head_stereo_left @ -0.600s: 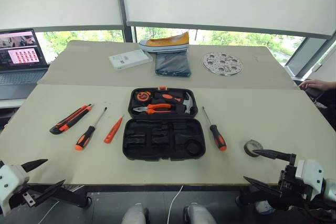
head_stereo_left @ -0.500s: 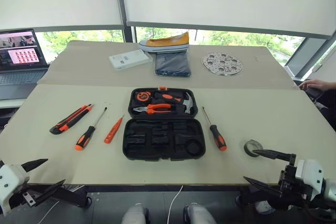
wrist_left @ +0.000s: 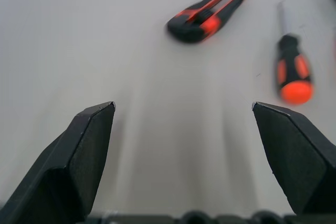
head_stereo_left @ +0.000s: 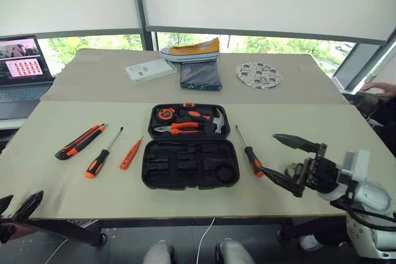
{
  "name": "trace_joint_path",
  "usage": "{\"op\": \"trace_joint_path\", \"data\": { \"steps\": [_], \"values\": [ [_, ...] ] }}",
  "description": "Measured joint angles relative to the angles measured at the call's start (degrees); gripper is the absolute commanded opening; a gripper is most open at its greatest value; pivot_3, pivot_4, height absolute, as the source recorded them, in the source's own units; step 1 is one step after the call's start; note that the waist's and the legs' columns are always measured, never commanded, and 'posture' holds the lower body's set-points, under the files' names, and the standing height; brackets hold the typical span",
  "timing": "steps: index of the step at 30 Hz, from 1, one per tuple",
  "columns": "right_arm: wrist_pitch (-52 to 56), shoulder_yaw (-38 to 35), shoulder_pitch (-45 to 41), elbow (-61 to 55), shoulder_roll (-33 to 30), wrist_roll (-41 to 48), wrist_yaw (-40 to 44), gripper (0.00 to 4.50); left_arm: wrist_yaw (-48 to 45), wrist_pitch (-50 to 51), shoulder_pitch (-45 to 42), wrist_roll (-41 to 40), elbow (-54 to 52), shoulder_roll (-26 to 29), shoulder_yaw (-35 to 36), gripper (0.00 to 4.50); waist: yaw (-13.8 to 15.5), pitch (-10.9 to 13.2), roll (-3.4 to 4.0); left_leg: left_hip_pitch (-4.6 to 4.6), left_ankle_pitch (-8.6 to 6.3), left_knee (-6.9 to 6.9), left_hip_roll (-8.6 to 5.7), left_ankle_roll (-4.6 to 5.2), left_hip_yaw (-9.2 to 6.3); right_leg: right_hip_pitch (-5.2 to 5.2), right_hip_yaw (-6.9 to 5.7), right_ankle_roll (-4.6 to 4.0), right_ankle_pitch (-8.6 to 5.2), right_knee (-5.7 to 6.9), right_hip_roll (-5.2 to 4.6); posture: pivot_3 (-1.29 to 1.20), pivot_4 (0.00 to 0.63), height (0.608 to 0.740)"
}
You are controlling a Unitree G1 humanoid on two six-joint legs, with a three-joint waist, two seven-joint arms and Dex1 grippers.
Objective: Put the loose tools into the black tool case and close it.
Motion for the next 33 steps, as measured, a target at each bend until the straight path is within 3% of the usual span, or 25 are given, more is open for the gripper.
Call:
{"op": "trace_joint_path", "data": {
  "steps": [7, 11, 18, 21, 29, 33],
  "values": [
    [1.8, 2.9, -1.7, -0.7, 0.5, -0.8, -0.5, 4.47, 3.0, 14.7, -10.8, -4.9, -3.6, 9.6, -3.6, 4.5, 1.3, 0.0, -0.06, 0.02, -0.04, 0.02, 0.04, -0.2, -0.1, -0.12, -0.18, -0.05, 0.09, -0.01, -0.09, 0.0, 0.15, 0.74],
    [1.5, 3.6, -2.7, 0.8, 0.7, -2.5, 0.2, 4.47, 5.2, 19.0, -20.2, -2.0, -5.0, 15.6, -14.0, 4.5, 0.9, 0.0, -0.12, -0.02, -0.01, 0.02, -0.01, -0.19, -0.08, 0.05, -0.15, -0.27, 0.24, 0.02, -0.02, 0.0, 0.15, 0.74],
    [1.0, 3.9, -4.9, 3.2, 0.7, -3.0, 2.2, 4.47, 8.4, 25.3, -30.2, 1.5, -4.4, 16.1, -26.7, 4.5, -0.6, 0.0, -0.05, -0.07, 0.09, -0.02, 0.04, 0.01, -0.09, -0.05, -0.15, -0.27, 0.26, 0.19, 0.25, 0.0, 0.15, 0.74],
    [0.4, 4.1, -5.1, 4.2, 0.7, -3.0, 3.0, 4.5, 9.1, 25.1, -32.7, 4.6, -1.2, 15.2, -30.3, 3.77, -0.5, 0.0, -0.04, -0.1, 0.08, -0.05, 0.0, 0.01, 0.01, -0.05, -0.21, -0.26, 0.21, 0.21, 0.25, 0.0, 0.15, 0.74],
    [-0.7, 4.1, -5.7, 5.1, 0.8, -3.1, 4.7, 4.5, 7.4, 22.0, -33.0, 8.3, 1.3, 13.5, -30.5, 0.85, -0.6, 0.0, -0.01, 0.05, 0.09, -0.03, 0.01, 0.01, -0.09, 0.04, -0.2, -0.25, 0.22, 0.22, 0.12, 0.0, 0.15, 0.74],
    [-1.3, 3.4, -6.1, 6.4, 0.8, -3.0, 4.8, 4.5, 4.5, 14.2, -34.2, 7.8, 2.8, 8.5, -26.4, 0.86, -0.3, 0.1, -0.05, -0.06, 0.11, 0.02, 0.01, 0.0, -0.1, -0.02, -0.27, -0.27, 0.24, 0.25, 0.13, 0.0, 0.15, 0.74]
  ]
}}
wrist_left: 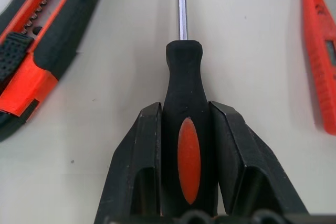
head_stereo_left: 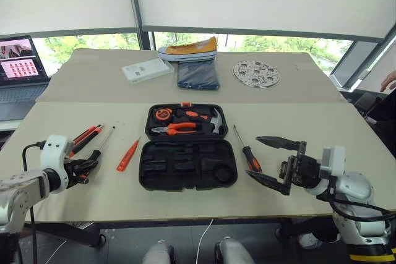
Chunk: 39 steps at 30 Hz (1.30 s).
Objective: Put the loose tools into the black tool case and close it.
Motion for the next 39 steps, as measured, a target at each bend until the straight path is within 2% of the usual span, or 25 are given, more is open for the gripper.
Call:
{"op": "trace_joint_path", "data": {
  "steps": [5, 7, 9, 12, 17, 20, 29, 39],
  "values": [
    [0.0, -1.0, -2.7, 0.6, -0.8, 0.1, -0.2, 4.5, -8.1, -9.7, -10.2, -1.0, -1.9, -0.4, -1.1, 0.86, 1.4, 0.1, -0.11, -0.16, 0.08, 0.04, -0.12, -0.04, 0.06, 0.1, -0.27, 0.02, 0.09, -0.14, -0.12, 0.0, 0.15, 0.74],
    [0.1, -1.3, -3.4, 2.5, -2.9, -0.5, 0.2, 4.5, -13.5, -14.2, -15.8, 1.9, -2.6, 0.1, -8.1, 0.86, 1.7, 0.1, -0.11, -0.2, 0.09, 0.05, -0.19, -0.02, 0.08, 0.14, -0.26, 0.08, 0.12, -0.23, -0.11, 0.0, 0.15, 0.74],
    [0.6, -1.6, -4.4, 5.0, -5.4, -1.7, 0.9, 4.5, -20.2, -21.7, -20.6, 9.3, -1.8, 1.3, -18.8, 0.86, 1.7, 0.0, -0.09, -0.25, 0.1, 0.05, -0.21, 0.0, 0.13, 0.13, -0.24, 0.1, 0.13, -0.31, -0.08, 0.0, 0.15, 0.74],
    [2.3, -1.8, -5.8, 6.7, -7.7, -2.2, 1.0, 4.5, -25.9, -29.5, -25.3, 17.5, 2.6, 0.0, -29.9, 0.86, 1.2, 0.0, -0.03, -0.3, 0.09, 0.05, -0.16, 0.03, 0.12, 0.07, -0.21, 0.07, 0.1, -0.27, 0.04, 0.0, 0.15, 0.74],
    [5.1, -1.4, -7.2, 7.2, -9.4, -2.3, 1.5, 4.5, -27.8, -38.3, -30.7, 27.7, 13.1, -3.8, -38.7, 0.86, 0.3, 0.1, -0.01, -0.42, 0.08, 0.05, -0.05, 0.06, -0.16, -0.03, -0.19, 0.04, 0.07, -0.18, 0.33, 0.0, 0.15, 0.74],
    [6.4, -1.1, -7.6, 6.7, -9.4, -2.3, 1.5, 4.5, -27.4, -41.7, -32.6, 31.9, 17.4, -5.3, -40.5, 0.86, 0.4, 0.1, -0.01, -0.42, 0.08, 0.07, -0.08, 0.06, -0.16, 0.01, -0.18, 0.09, 0.06, -0.18, 0.28, 0.0, 0.15, 0.74],
    [7.6, -1.0, -4.2, 3.0, -9.3, -2.3, -0.1, 4.5, -33.6, -44.2, -31.8, 33.8, 17.3, -5.2, -42.3, 0.86, 0.9, 0.1, -0.01, -0.45, 0.08, 0.21, -0.14, 0.07, -0.15, 0.04, -0.2, 0.2, 0.06, -0.12, 0.15, 0.0, 0.15, 0.74],
    [7.6, -1.0, -3.7, 2.3, -9.2, -2.3, -1.0, 4.5, -32.5, -41.0, -32.8, 38.1, 16.5, -5.6, -42.8, 0.86, 1.0, 0.1, -0.01, -0.45, 0.08, 0.43, -0.12, 0.07, -0.18, 0.09, -0.22, 0.21, 0.05, -0.03, 0.18, 0.0, 0.15, 0.74]
  ]
}}
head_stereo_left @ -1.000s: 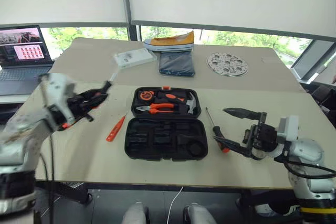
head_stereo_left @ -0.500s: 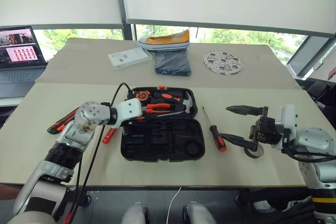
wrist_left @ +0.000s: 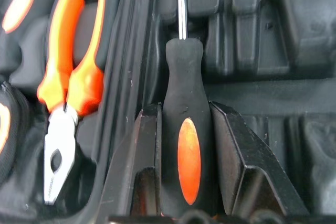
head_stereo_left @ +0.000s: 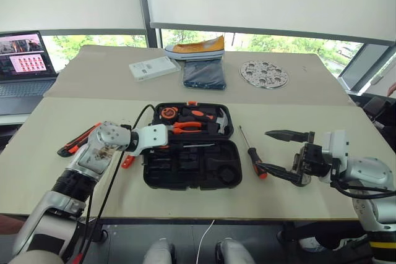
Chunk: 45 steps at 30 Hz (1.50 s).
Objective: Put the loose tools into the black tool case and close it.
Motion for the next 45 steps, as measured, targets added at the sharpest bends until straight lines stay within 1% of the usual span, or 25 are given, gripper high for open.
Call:
{"op": "trace_joint_path", "data": {
  "steps": [5, 7, 8, 11, 12, 16, 18, 19, 20, 23, 26, 32, 35, 41, 45],
  "values": [
    [0.3, 0.0, 0.5, -0.5, 0.0, 0.1, 0.0, 4.5, -0.5, 1.9, -0.5, 1.5, -1.7, 0.1, -0.5, 0.86, 0.0, 0.0, 0.0, 0.0, 0.0, 0.16, 0.03, 0.01, 0.0, 0.04, 0.01, 0.03, 0.02, 0.04, 0.01, 0.0, 0.15, 0.74],
    [0.3, 0.0, 0.6, -0.5, 0.1, 0.1, 0.0, 4.5, -0.8, 3.0, -0.5, 1.5, -2.7, 0.2, -0.5, 1.87, 0.0, 0.0, 0.0, 0.0, 0.0, 0.17, 0.04, 0.01, -0.01, 0.04, 0.01, 0.03, 0.02, 0.04, 0.01, 0.0, 0.15, 0.74],
    [0.4, 0.0, 0.6, -0.6, 0.2, 0.1, 0.0, 4.5, -0.7, 3.6, -0.3, 1.5, -3.2, 0.2, -0.4, 2.02, 0.0, 0.0, 0.0, 0.0, 0.0, 0.17, 0.04, 0.01, -0.01, 0.04, 0.01, 0.03, 0.02, 0.04, 0.01, 0.0, 0.15, 0.74],
    [1.0, 0.1, 1.0, -1.0, 0.3, 0.3, 0.1, 4.5, 2.0, 2.1, 1.5, -0.2, -3.8, -2.7, 1.9, 3.04, 0.1, 0.0, 0.02, -0.02, 0.0, 0.18, 0.03, 0.02, -0.02, 0.03, 0.01, 0.04, 0.02, 0.04, -0.01, 0.0, 0.15, 0.74],
    [1.5, 0.1, 1.2, -1.1, 0.3, 0.3, 0.1, 4.5, 4.1, 0.2, 2.1, -0.2, -3.5, -4.0, 2.4, 3.49, 0.2, 0.0, 0.01, -0.1, 0.0, 0.26, 0.04, 0.02, -0.09, 0.02, -0.04, 0.04, 0.03, 0.04, 0.0, 0.0, 0.15, 0.74],
    [5.8, 0.2, 2.2, -3.1, 0.3, 2.3, -0.5, 4.5, 6.2, -4.8, 3.8, -3.0, -3.4, -5.0, 6.2, 3.49, 0.2, 0.0, 0.02, -0.2, -0.05, 0.44, 0.06, 0.09, -0.13, 0.02, -0.1, 0.04, 0.04, 0.08, -0.03, 0.0, 0.15, 0.74],
    [7.7, 0.2, 2.7, -3.5, 0.3, 2.8, -0.5, 4.5, 5.8, -4.7, 4.9, -5.0, -3.4, -5.5, 7.3, 2.92, 0.1, 0.0, 0.02, -0.19, -0.05, 0.49, 0.05, 0.1, -0.11, 0.04, -0.1, 0.07, 0.06, 0.09, -0.05, 0.0, 0.15, 0.74],
    [7.9, 0.2, 2.7, -3.6, 0.2, 2.8, -0.5, 4.5, 5.8, -4.3, 5.4, -5.8, -3.4, -6.0, 7.7, 2.72, 0.1, 0.0, 0.03, -0.2, -0.05, 0.51, 0.05, 0.1, -0.11, 0.04, -0.1, 0.08, 0.07, 0.09, -0.05, 0.0, 0.15, 0.74],
    [8.1, 0.2, 2.8, -3.7, 0.2, 2.8, -0.5, 4.5, 6.1, -2.8, 5.7, -7.0, -3.4, -7.1, 8.3, 2.41, 0.2, 0.0, 0.03, -0.2, -0.05, 0.55, 0.05, 0.1, -0.12, 0.05, -0.11, 0.1, 0.08, 0.09, -0.05, 0.0, 0.15, 0.74],
    [9.1, 0.2, 3.1, -4.5, 0.2, 2.9, -0.6, 4.5, 7.7, 2.4, 5.9, -9.3, -3.3, -9.4, 9.3, 1.18, 0.3, 0.0, 0.03, -0.2, -0.05, 0.59, 0.04, 0.1, -0.14, 0.09, -0.13, 0.14, 0.1, 0.09, -0.04, 0.0, 0.15, 0.74],
    [10.1, 0.2, 3.8, -5.0, 0.2, 2.9, -0.7, 4.5, 8.7, 6.4, 6.2, -9.2, -3.2, -10.0, 9.1, 0.03, 0.2, 0.0, 0.03, -0.21, -0.05, 0.58, 0.04, 0.1, -0.14, 0.07, -0.12, 0.14, 0.1, 0.08, -0.04, 0.0, 0.15, 0.74],
    [10.7, 0.2, 5.0, -6.2, 0.2, 2.9, -0.9, 4.5, 10.1, 11.6, 6.1, -8.8, -3.7, -10.4, 8.3, 0.03, 0.2, 0.0, 0.03, -0.16, -0.05, 0.58, 0.04, 0.1, -0.15, 0.11, -0.12, 0.14, 0.1, 0.08, -0.03, 0.0, 0.15, 0.74],
    [11.1, 0.2, 5.3, -6.6, 0.2, 2.9, -1.2, 4.5, 10.1, 11.9, 6.0, -8.3, -4.0, -10.4, 7.5, 0.03, 0.2, 0.0, 0.04, -0.13, -0.05, 0.58, 0.04, 0.1, -0.15, 0.14, -0.11, 0.14, 0.1, 0.08, -0.04, 0.0, 0.15, 0.74],
    [11.4, 0.2, 5.6, -6.7, 0.8, 2.9, -2.1, 4.5, 10.1, 11.7, 4.7, -4.3, -4.6, -9.9, 4.4, 0.03, 0.2, -0.1, 0.18, -0.09, -0.06, 0.58, 0.02, 0.12, -0.15, 0.2, -0.11, 0.14, 0.09, 0.04, -0.06, 0.0, 0.15, 0.74],
    [11.4, 0.1, 6.2, -6.8, 1.6, 2.7, -3.8, 4.5, 10.2, 10.7, 4.8, -4.3, -4.4, -10.4, 4.8, 0.03, 0.3, -0.1, 0.22, -0.08, -0.06, 0.58, 0.01, 0.12, -0.15, 0.2, -0.11, 0.14, 0.09, 0.05, -0.06, 0.0, 0.15, 0.74]
  ]
}}
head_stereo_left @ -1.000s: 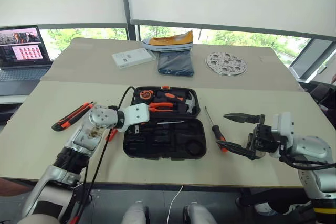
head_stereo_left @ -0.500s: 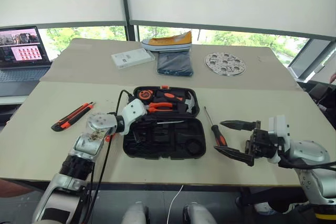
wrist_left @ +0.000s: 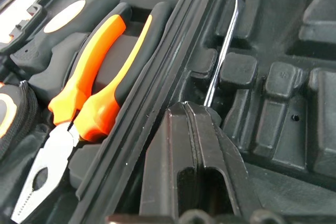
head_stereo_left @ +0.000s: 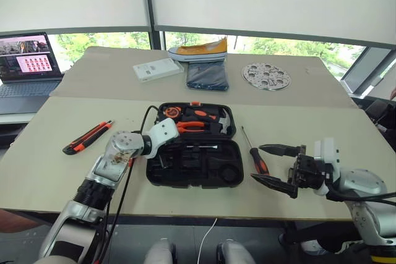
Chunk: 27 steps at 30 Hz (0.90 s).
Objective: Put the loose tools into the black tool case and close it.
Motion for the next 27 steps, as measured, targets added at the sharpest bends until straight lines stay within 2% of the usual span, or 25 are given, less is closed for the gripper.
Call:
{"op": "trace_joint_path", "data": {
  "steps": [4, 7, 10, 13, 17, 21, 25, 27],
  "values": [
    [0.0, -2.2, 2.4, -0.6, 2.5, 0.2, -3.7, 4.5, -3.4, -5.9, 3.8, -6.0, 0.4, -1.3, 3.3, 1.12, 0.0, 0.0, 0.0, -0.19, -0.01, 0.0, 0.0, 0.02, -0.01, -0.16, -0.01, 0.0, 0.0, -0.02, -0.03, 0.0, 0.15, 0.74],
    [1.0, -7.9, 7.1, -3.3, 3.8, -0.4, -10.9, 4.5, -8.1, -13.6, 4.4, -12.5, 1.9, -0.6, 9.0, 2.31, 0.0, 0.0, 0.0, -0.38, -0.01, 0.0, 0.02, 0.02, -0.09, -0.27, -0.12, -0.03, 0.0, -0.01, -0.04, 0.0, 0.15, 0.74],
    [1.1, -12.9, 14.7, -4.4, 3.4, -2.8, -13.8, 4.5, -12.3, -16.7, 4.0, -18.0, 2.8, 4.0, 15.7, 3.49, -0.1, 0.0, 0.01, -0.29, -0.01, -0.02, 0.02, 0.02, -0.09, -0.19, -0.16, -0.04, -0.02, -0.05, -0.05, 0.0, 0.15, 0.74],
    [-1.7, -15.5, 22.1, -4.2, 4.8, -5.2, -13.5, 4.5, -17.0, -14.7, 8.9, -23.0, 1.0, 8.3, 20.0, 4.47, -0.4, -0.1, 0.15, -0.13, -0.04, -0.09, 0.02, 0.05, -0.02, -0.1, -0.14, -0.01, -0.07, -0.08, -0.14, 0.0, 0.15, 0.74],
    [-8.8, -17.9, 30.7, -2.5, 10.2, -9.3, -14.1, 4.5, -22.4, -15.2, 24.5, -28.8, -4.8, 9.6, 24.3, 4.47, -0.9, -0.1, 0.2, -0.03, -0.07, -0.2, 0.17, 0.06, -0.06, -0.12, -0.17, 0.07, -0.29, -0.05, -0.19, 0.0, 0.15, 0.74],
    [-9.8, -18.3, 31.2, -2.8, 11.9, -10.6, -16.7, 4.5, -20.7, -16.1, 31.3, -30.8, -11.1, 7.0, 26.3, 4.47, -0.9, 0.0, 0.26, 0.06, -0.11, -0.09, 0.19, -0.13, -0.17, -0.09, -0.06, 0.05, -0.35, -0.05, -0.32, 0.0, 0.15, 0.74],
    [-3.1, -17.1, 27.9, -8.9, 10.9, -10.8, -21.9, 4.5, -19.0, -17.5, 34.9, -31.0, -13.8, 6.2, 27.4, 4.47, -0.9, 0.0, 0.41, 0.18, -0.23, -0.1, 0.21, -0.36, -0.17, -0.12, -0.01, 0.04, -0.3, -0.04, -0.36, 0.0, 0.15, 0.74],
    [5.0, -15.1, 23.1, -12.0, 8.3, -9.2, -25.5, 4.5, -18.2, -17.9, 35.1, -31.0, -14.5, 5.8, 27.5, 4.47, -1.1, 0.0, 0.41, 0.16, -0.21, -0.1, 0.21, -0.38, -0.17, -0.15, -0.01, 0.01, -0.29, -0.05, -0.34, 0.0, 0.15, 0.74]
  ]
}}
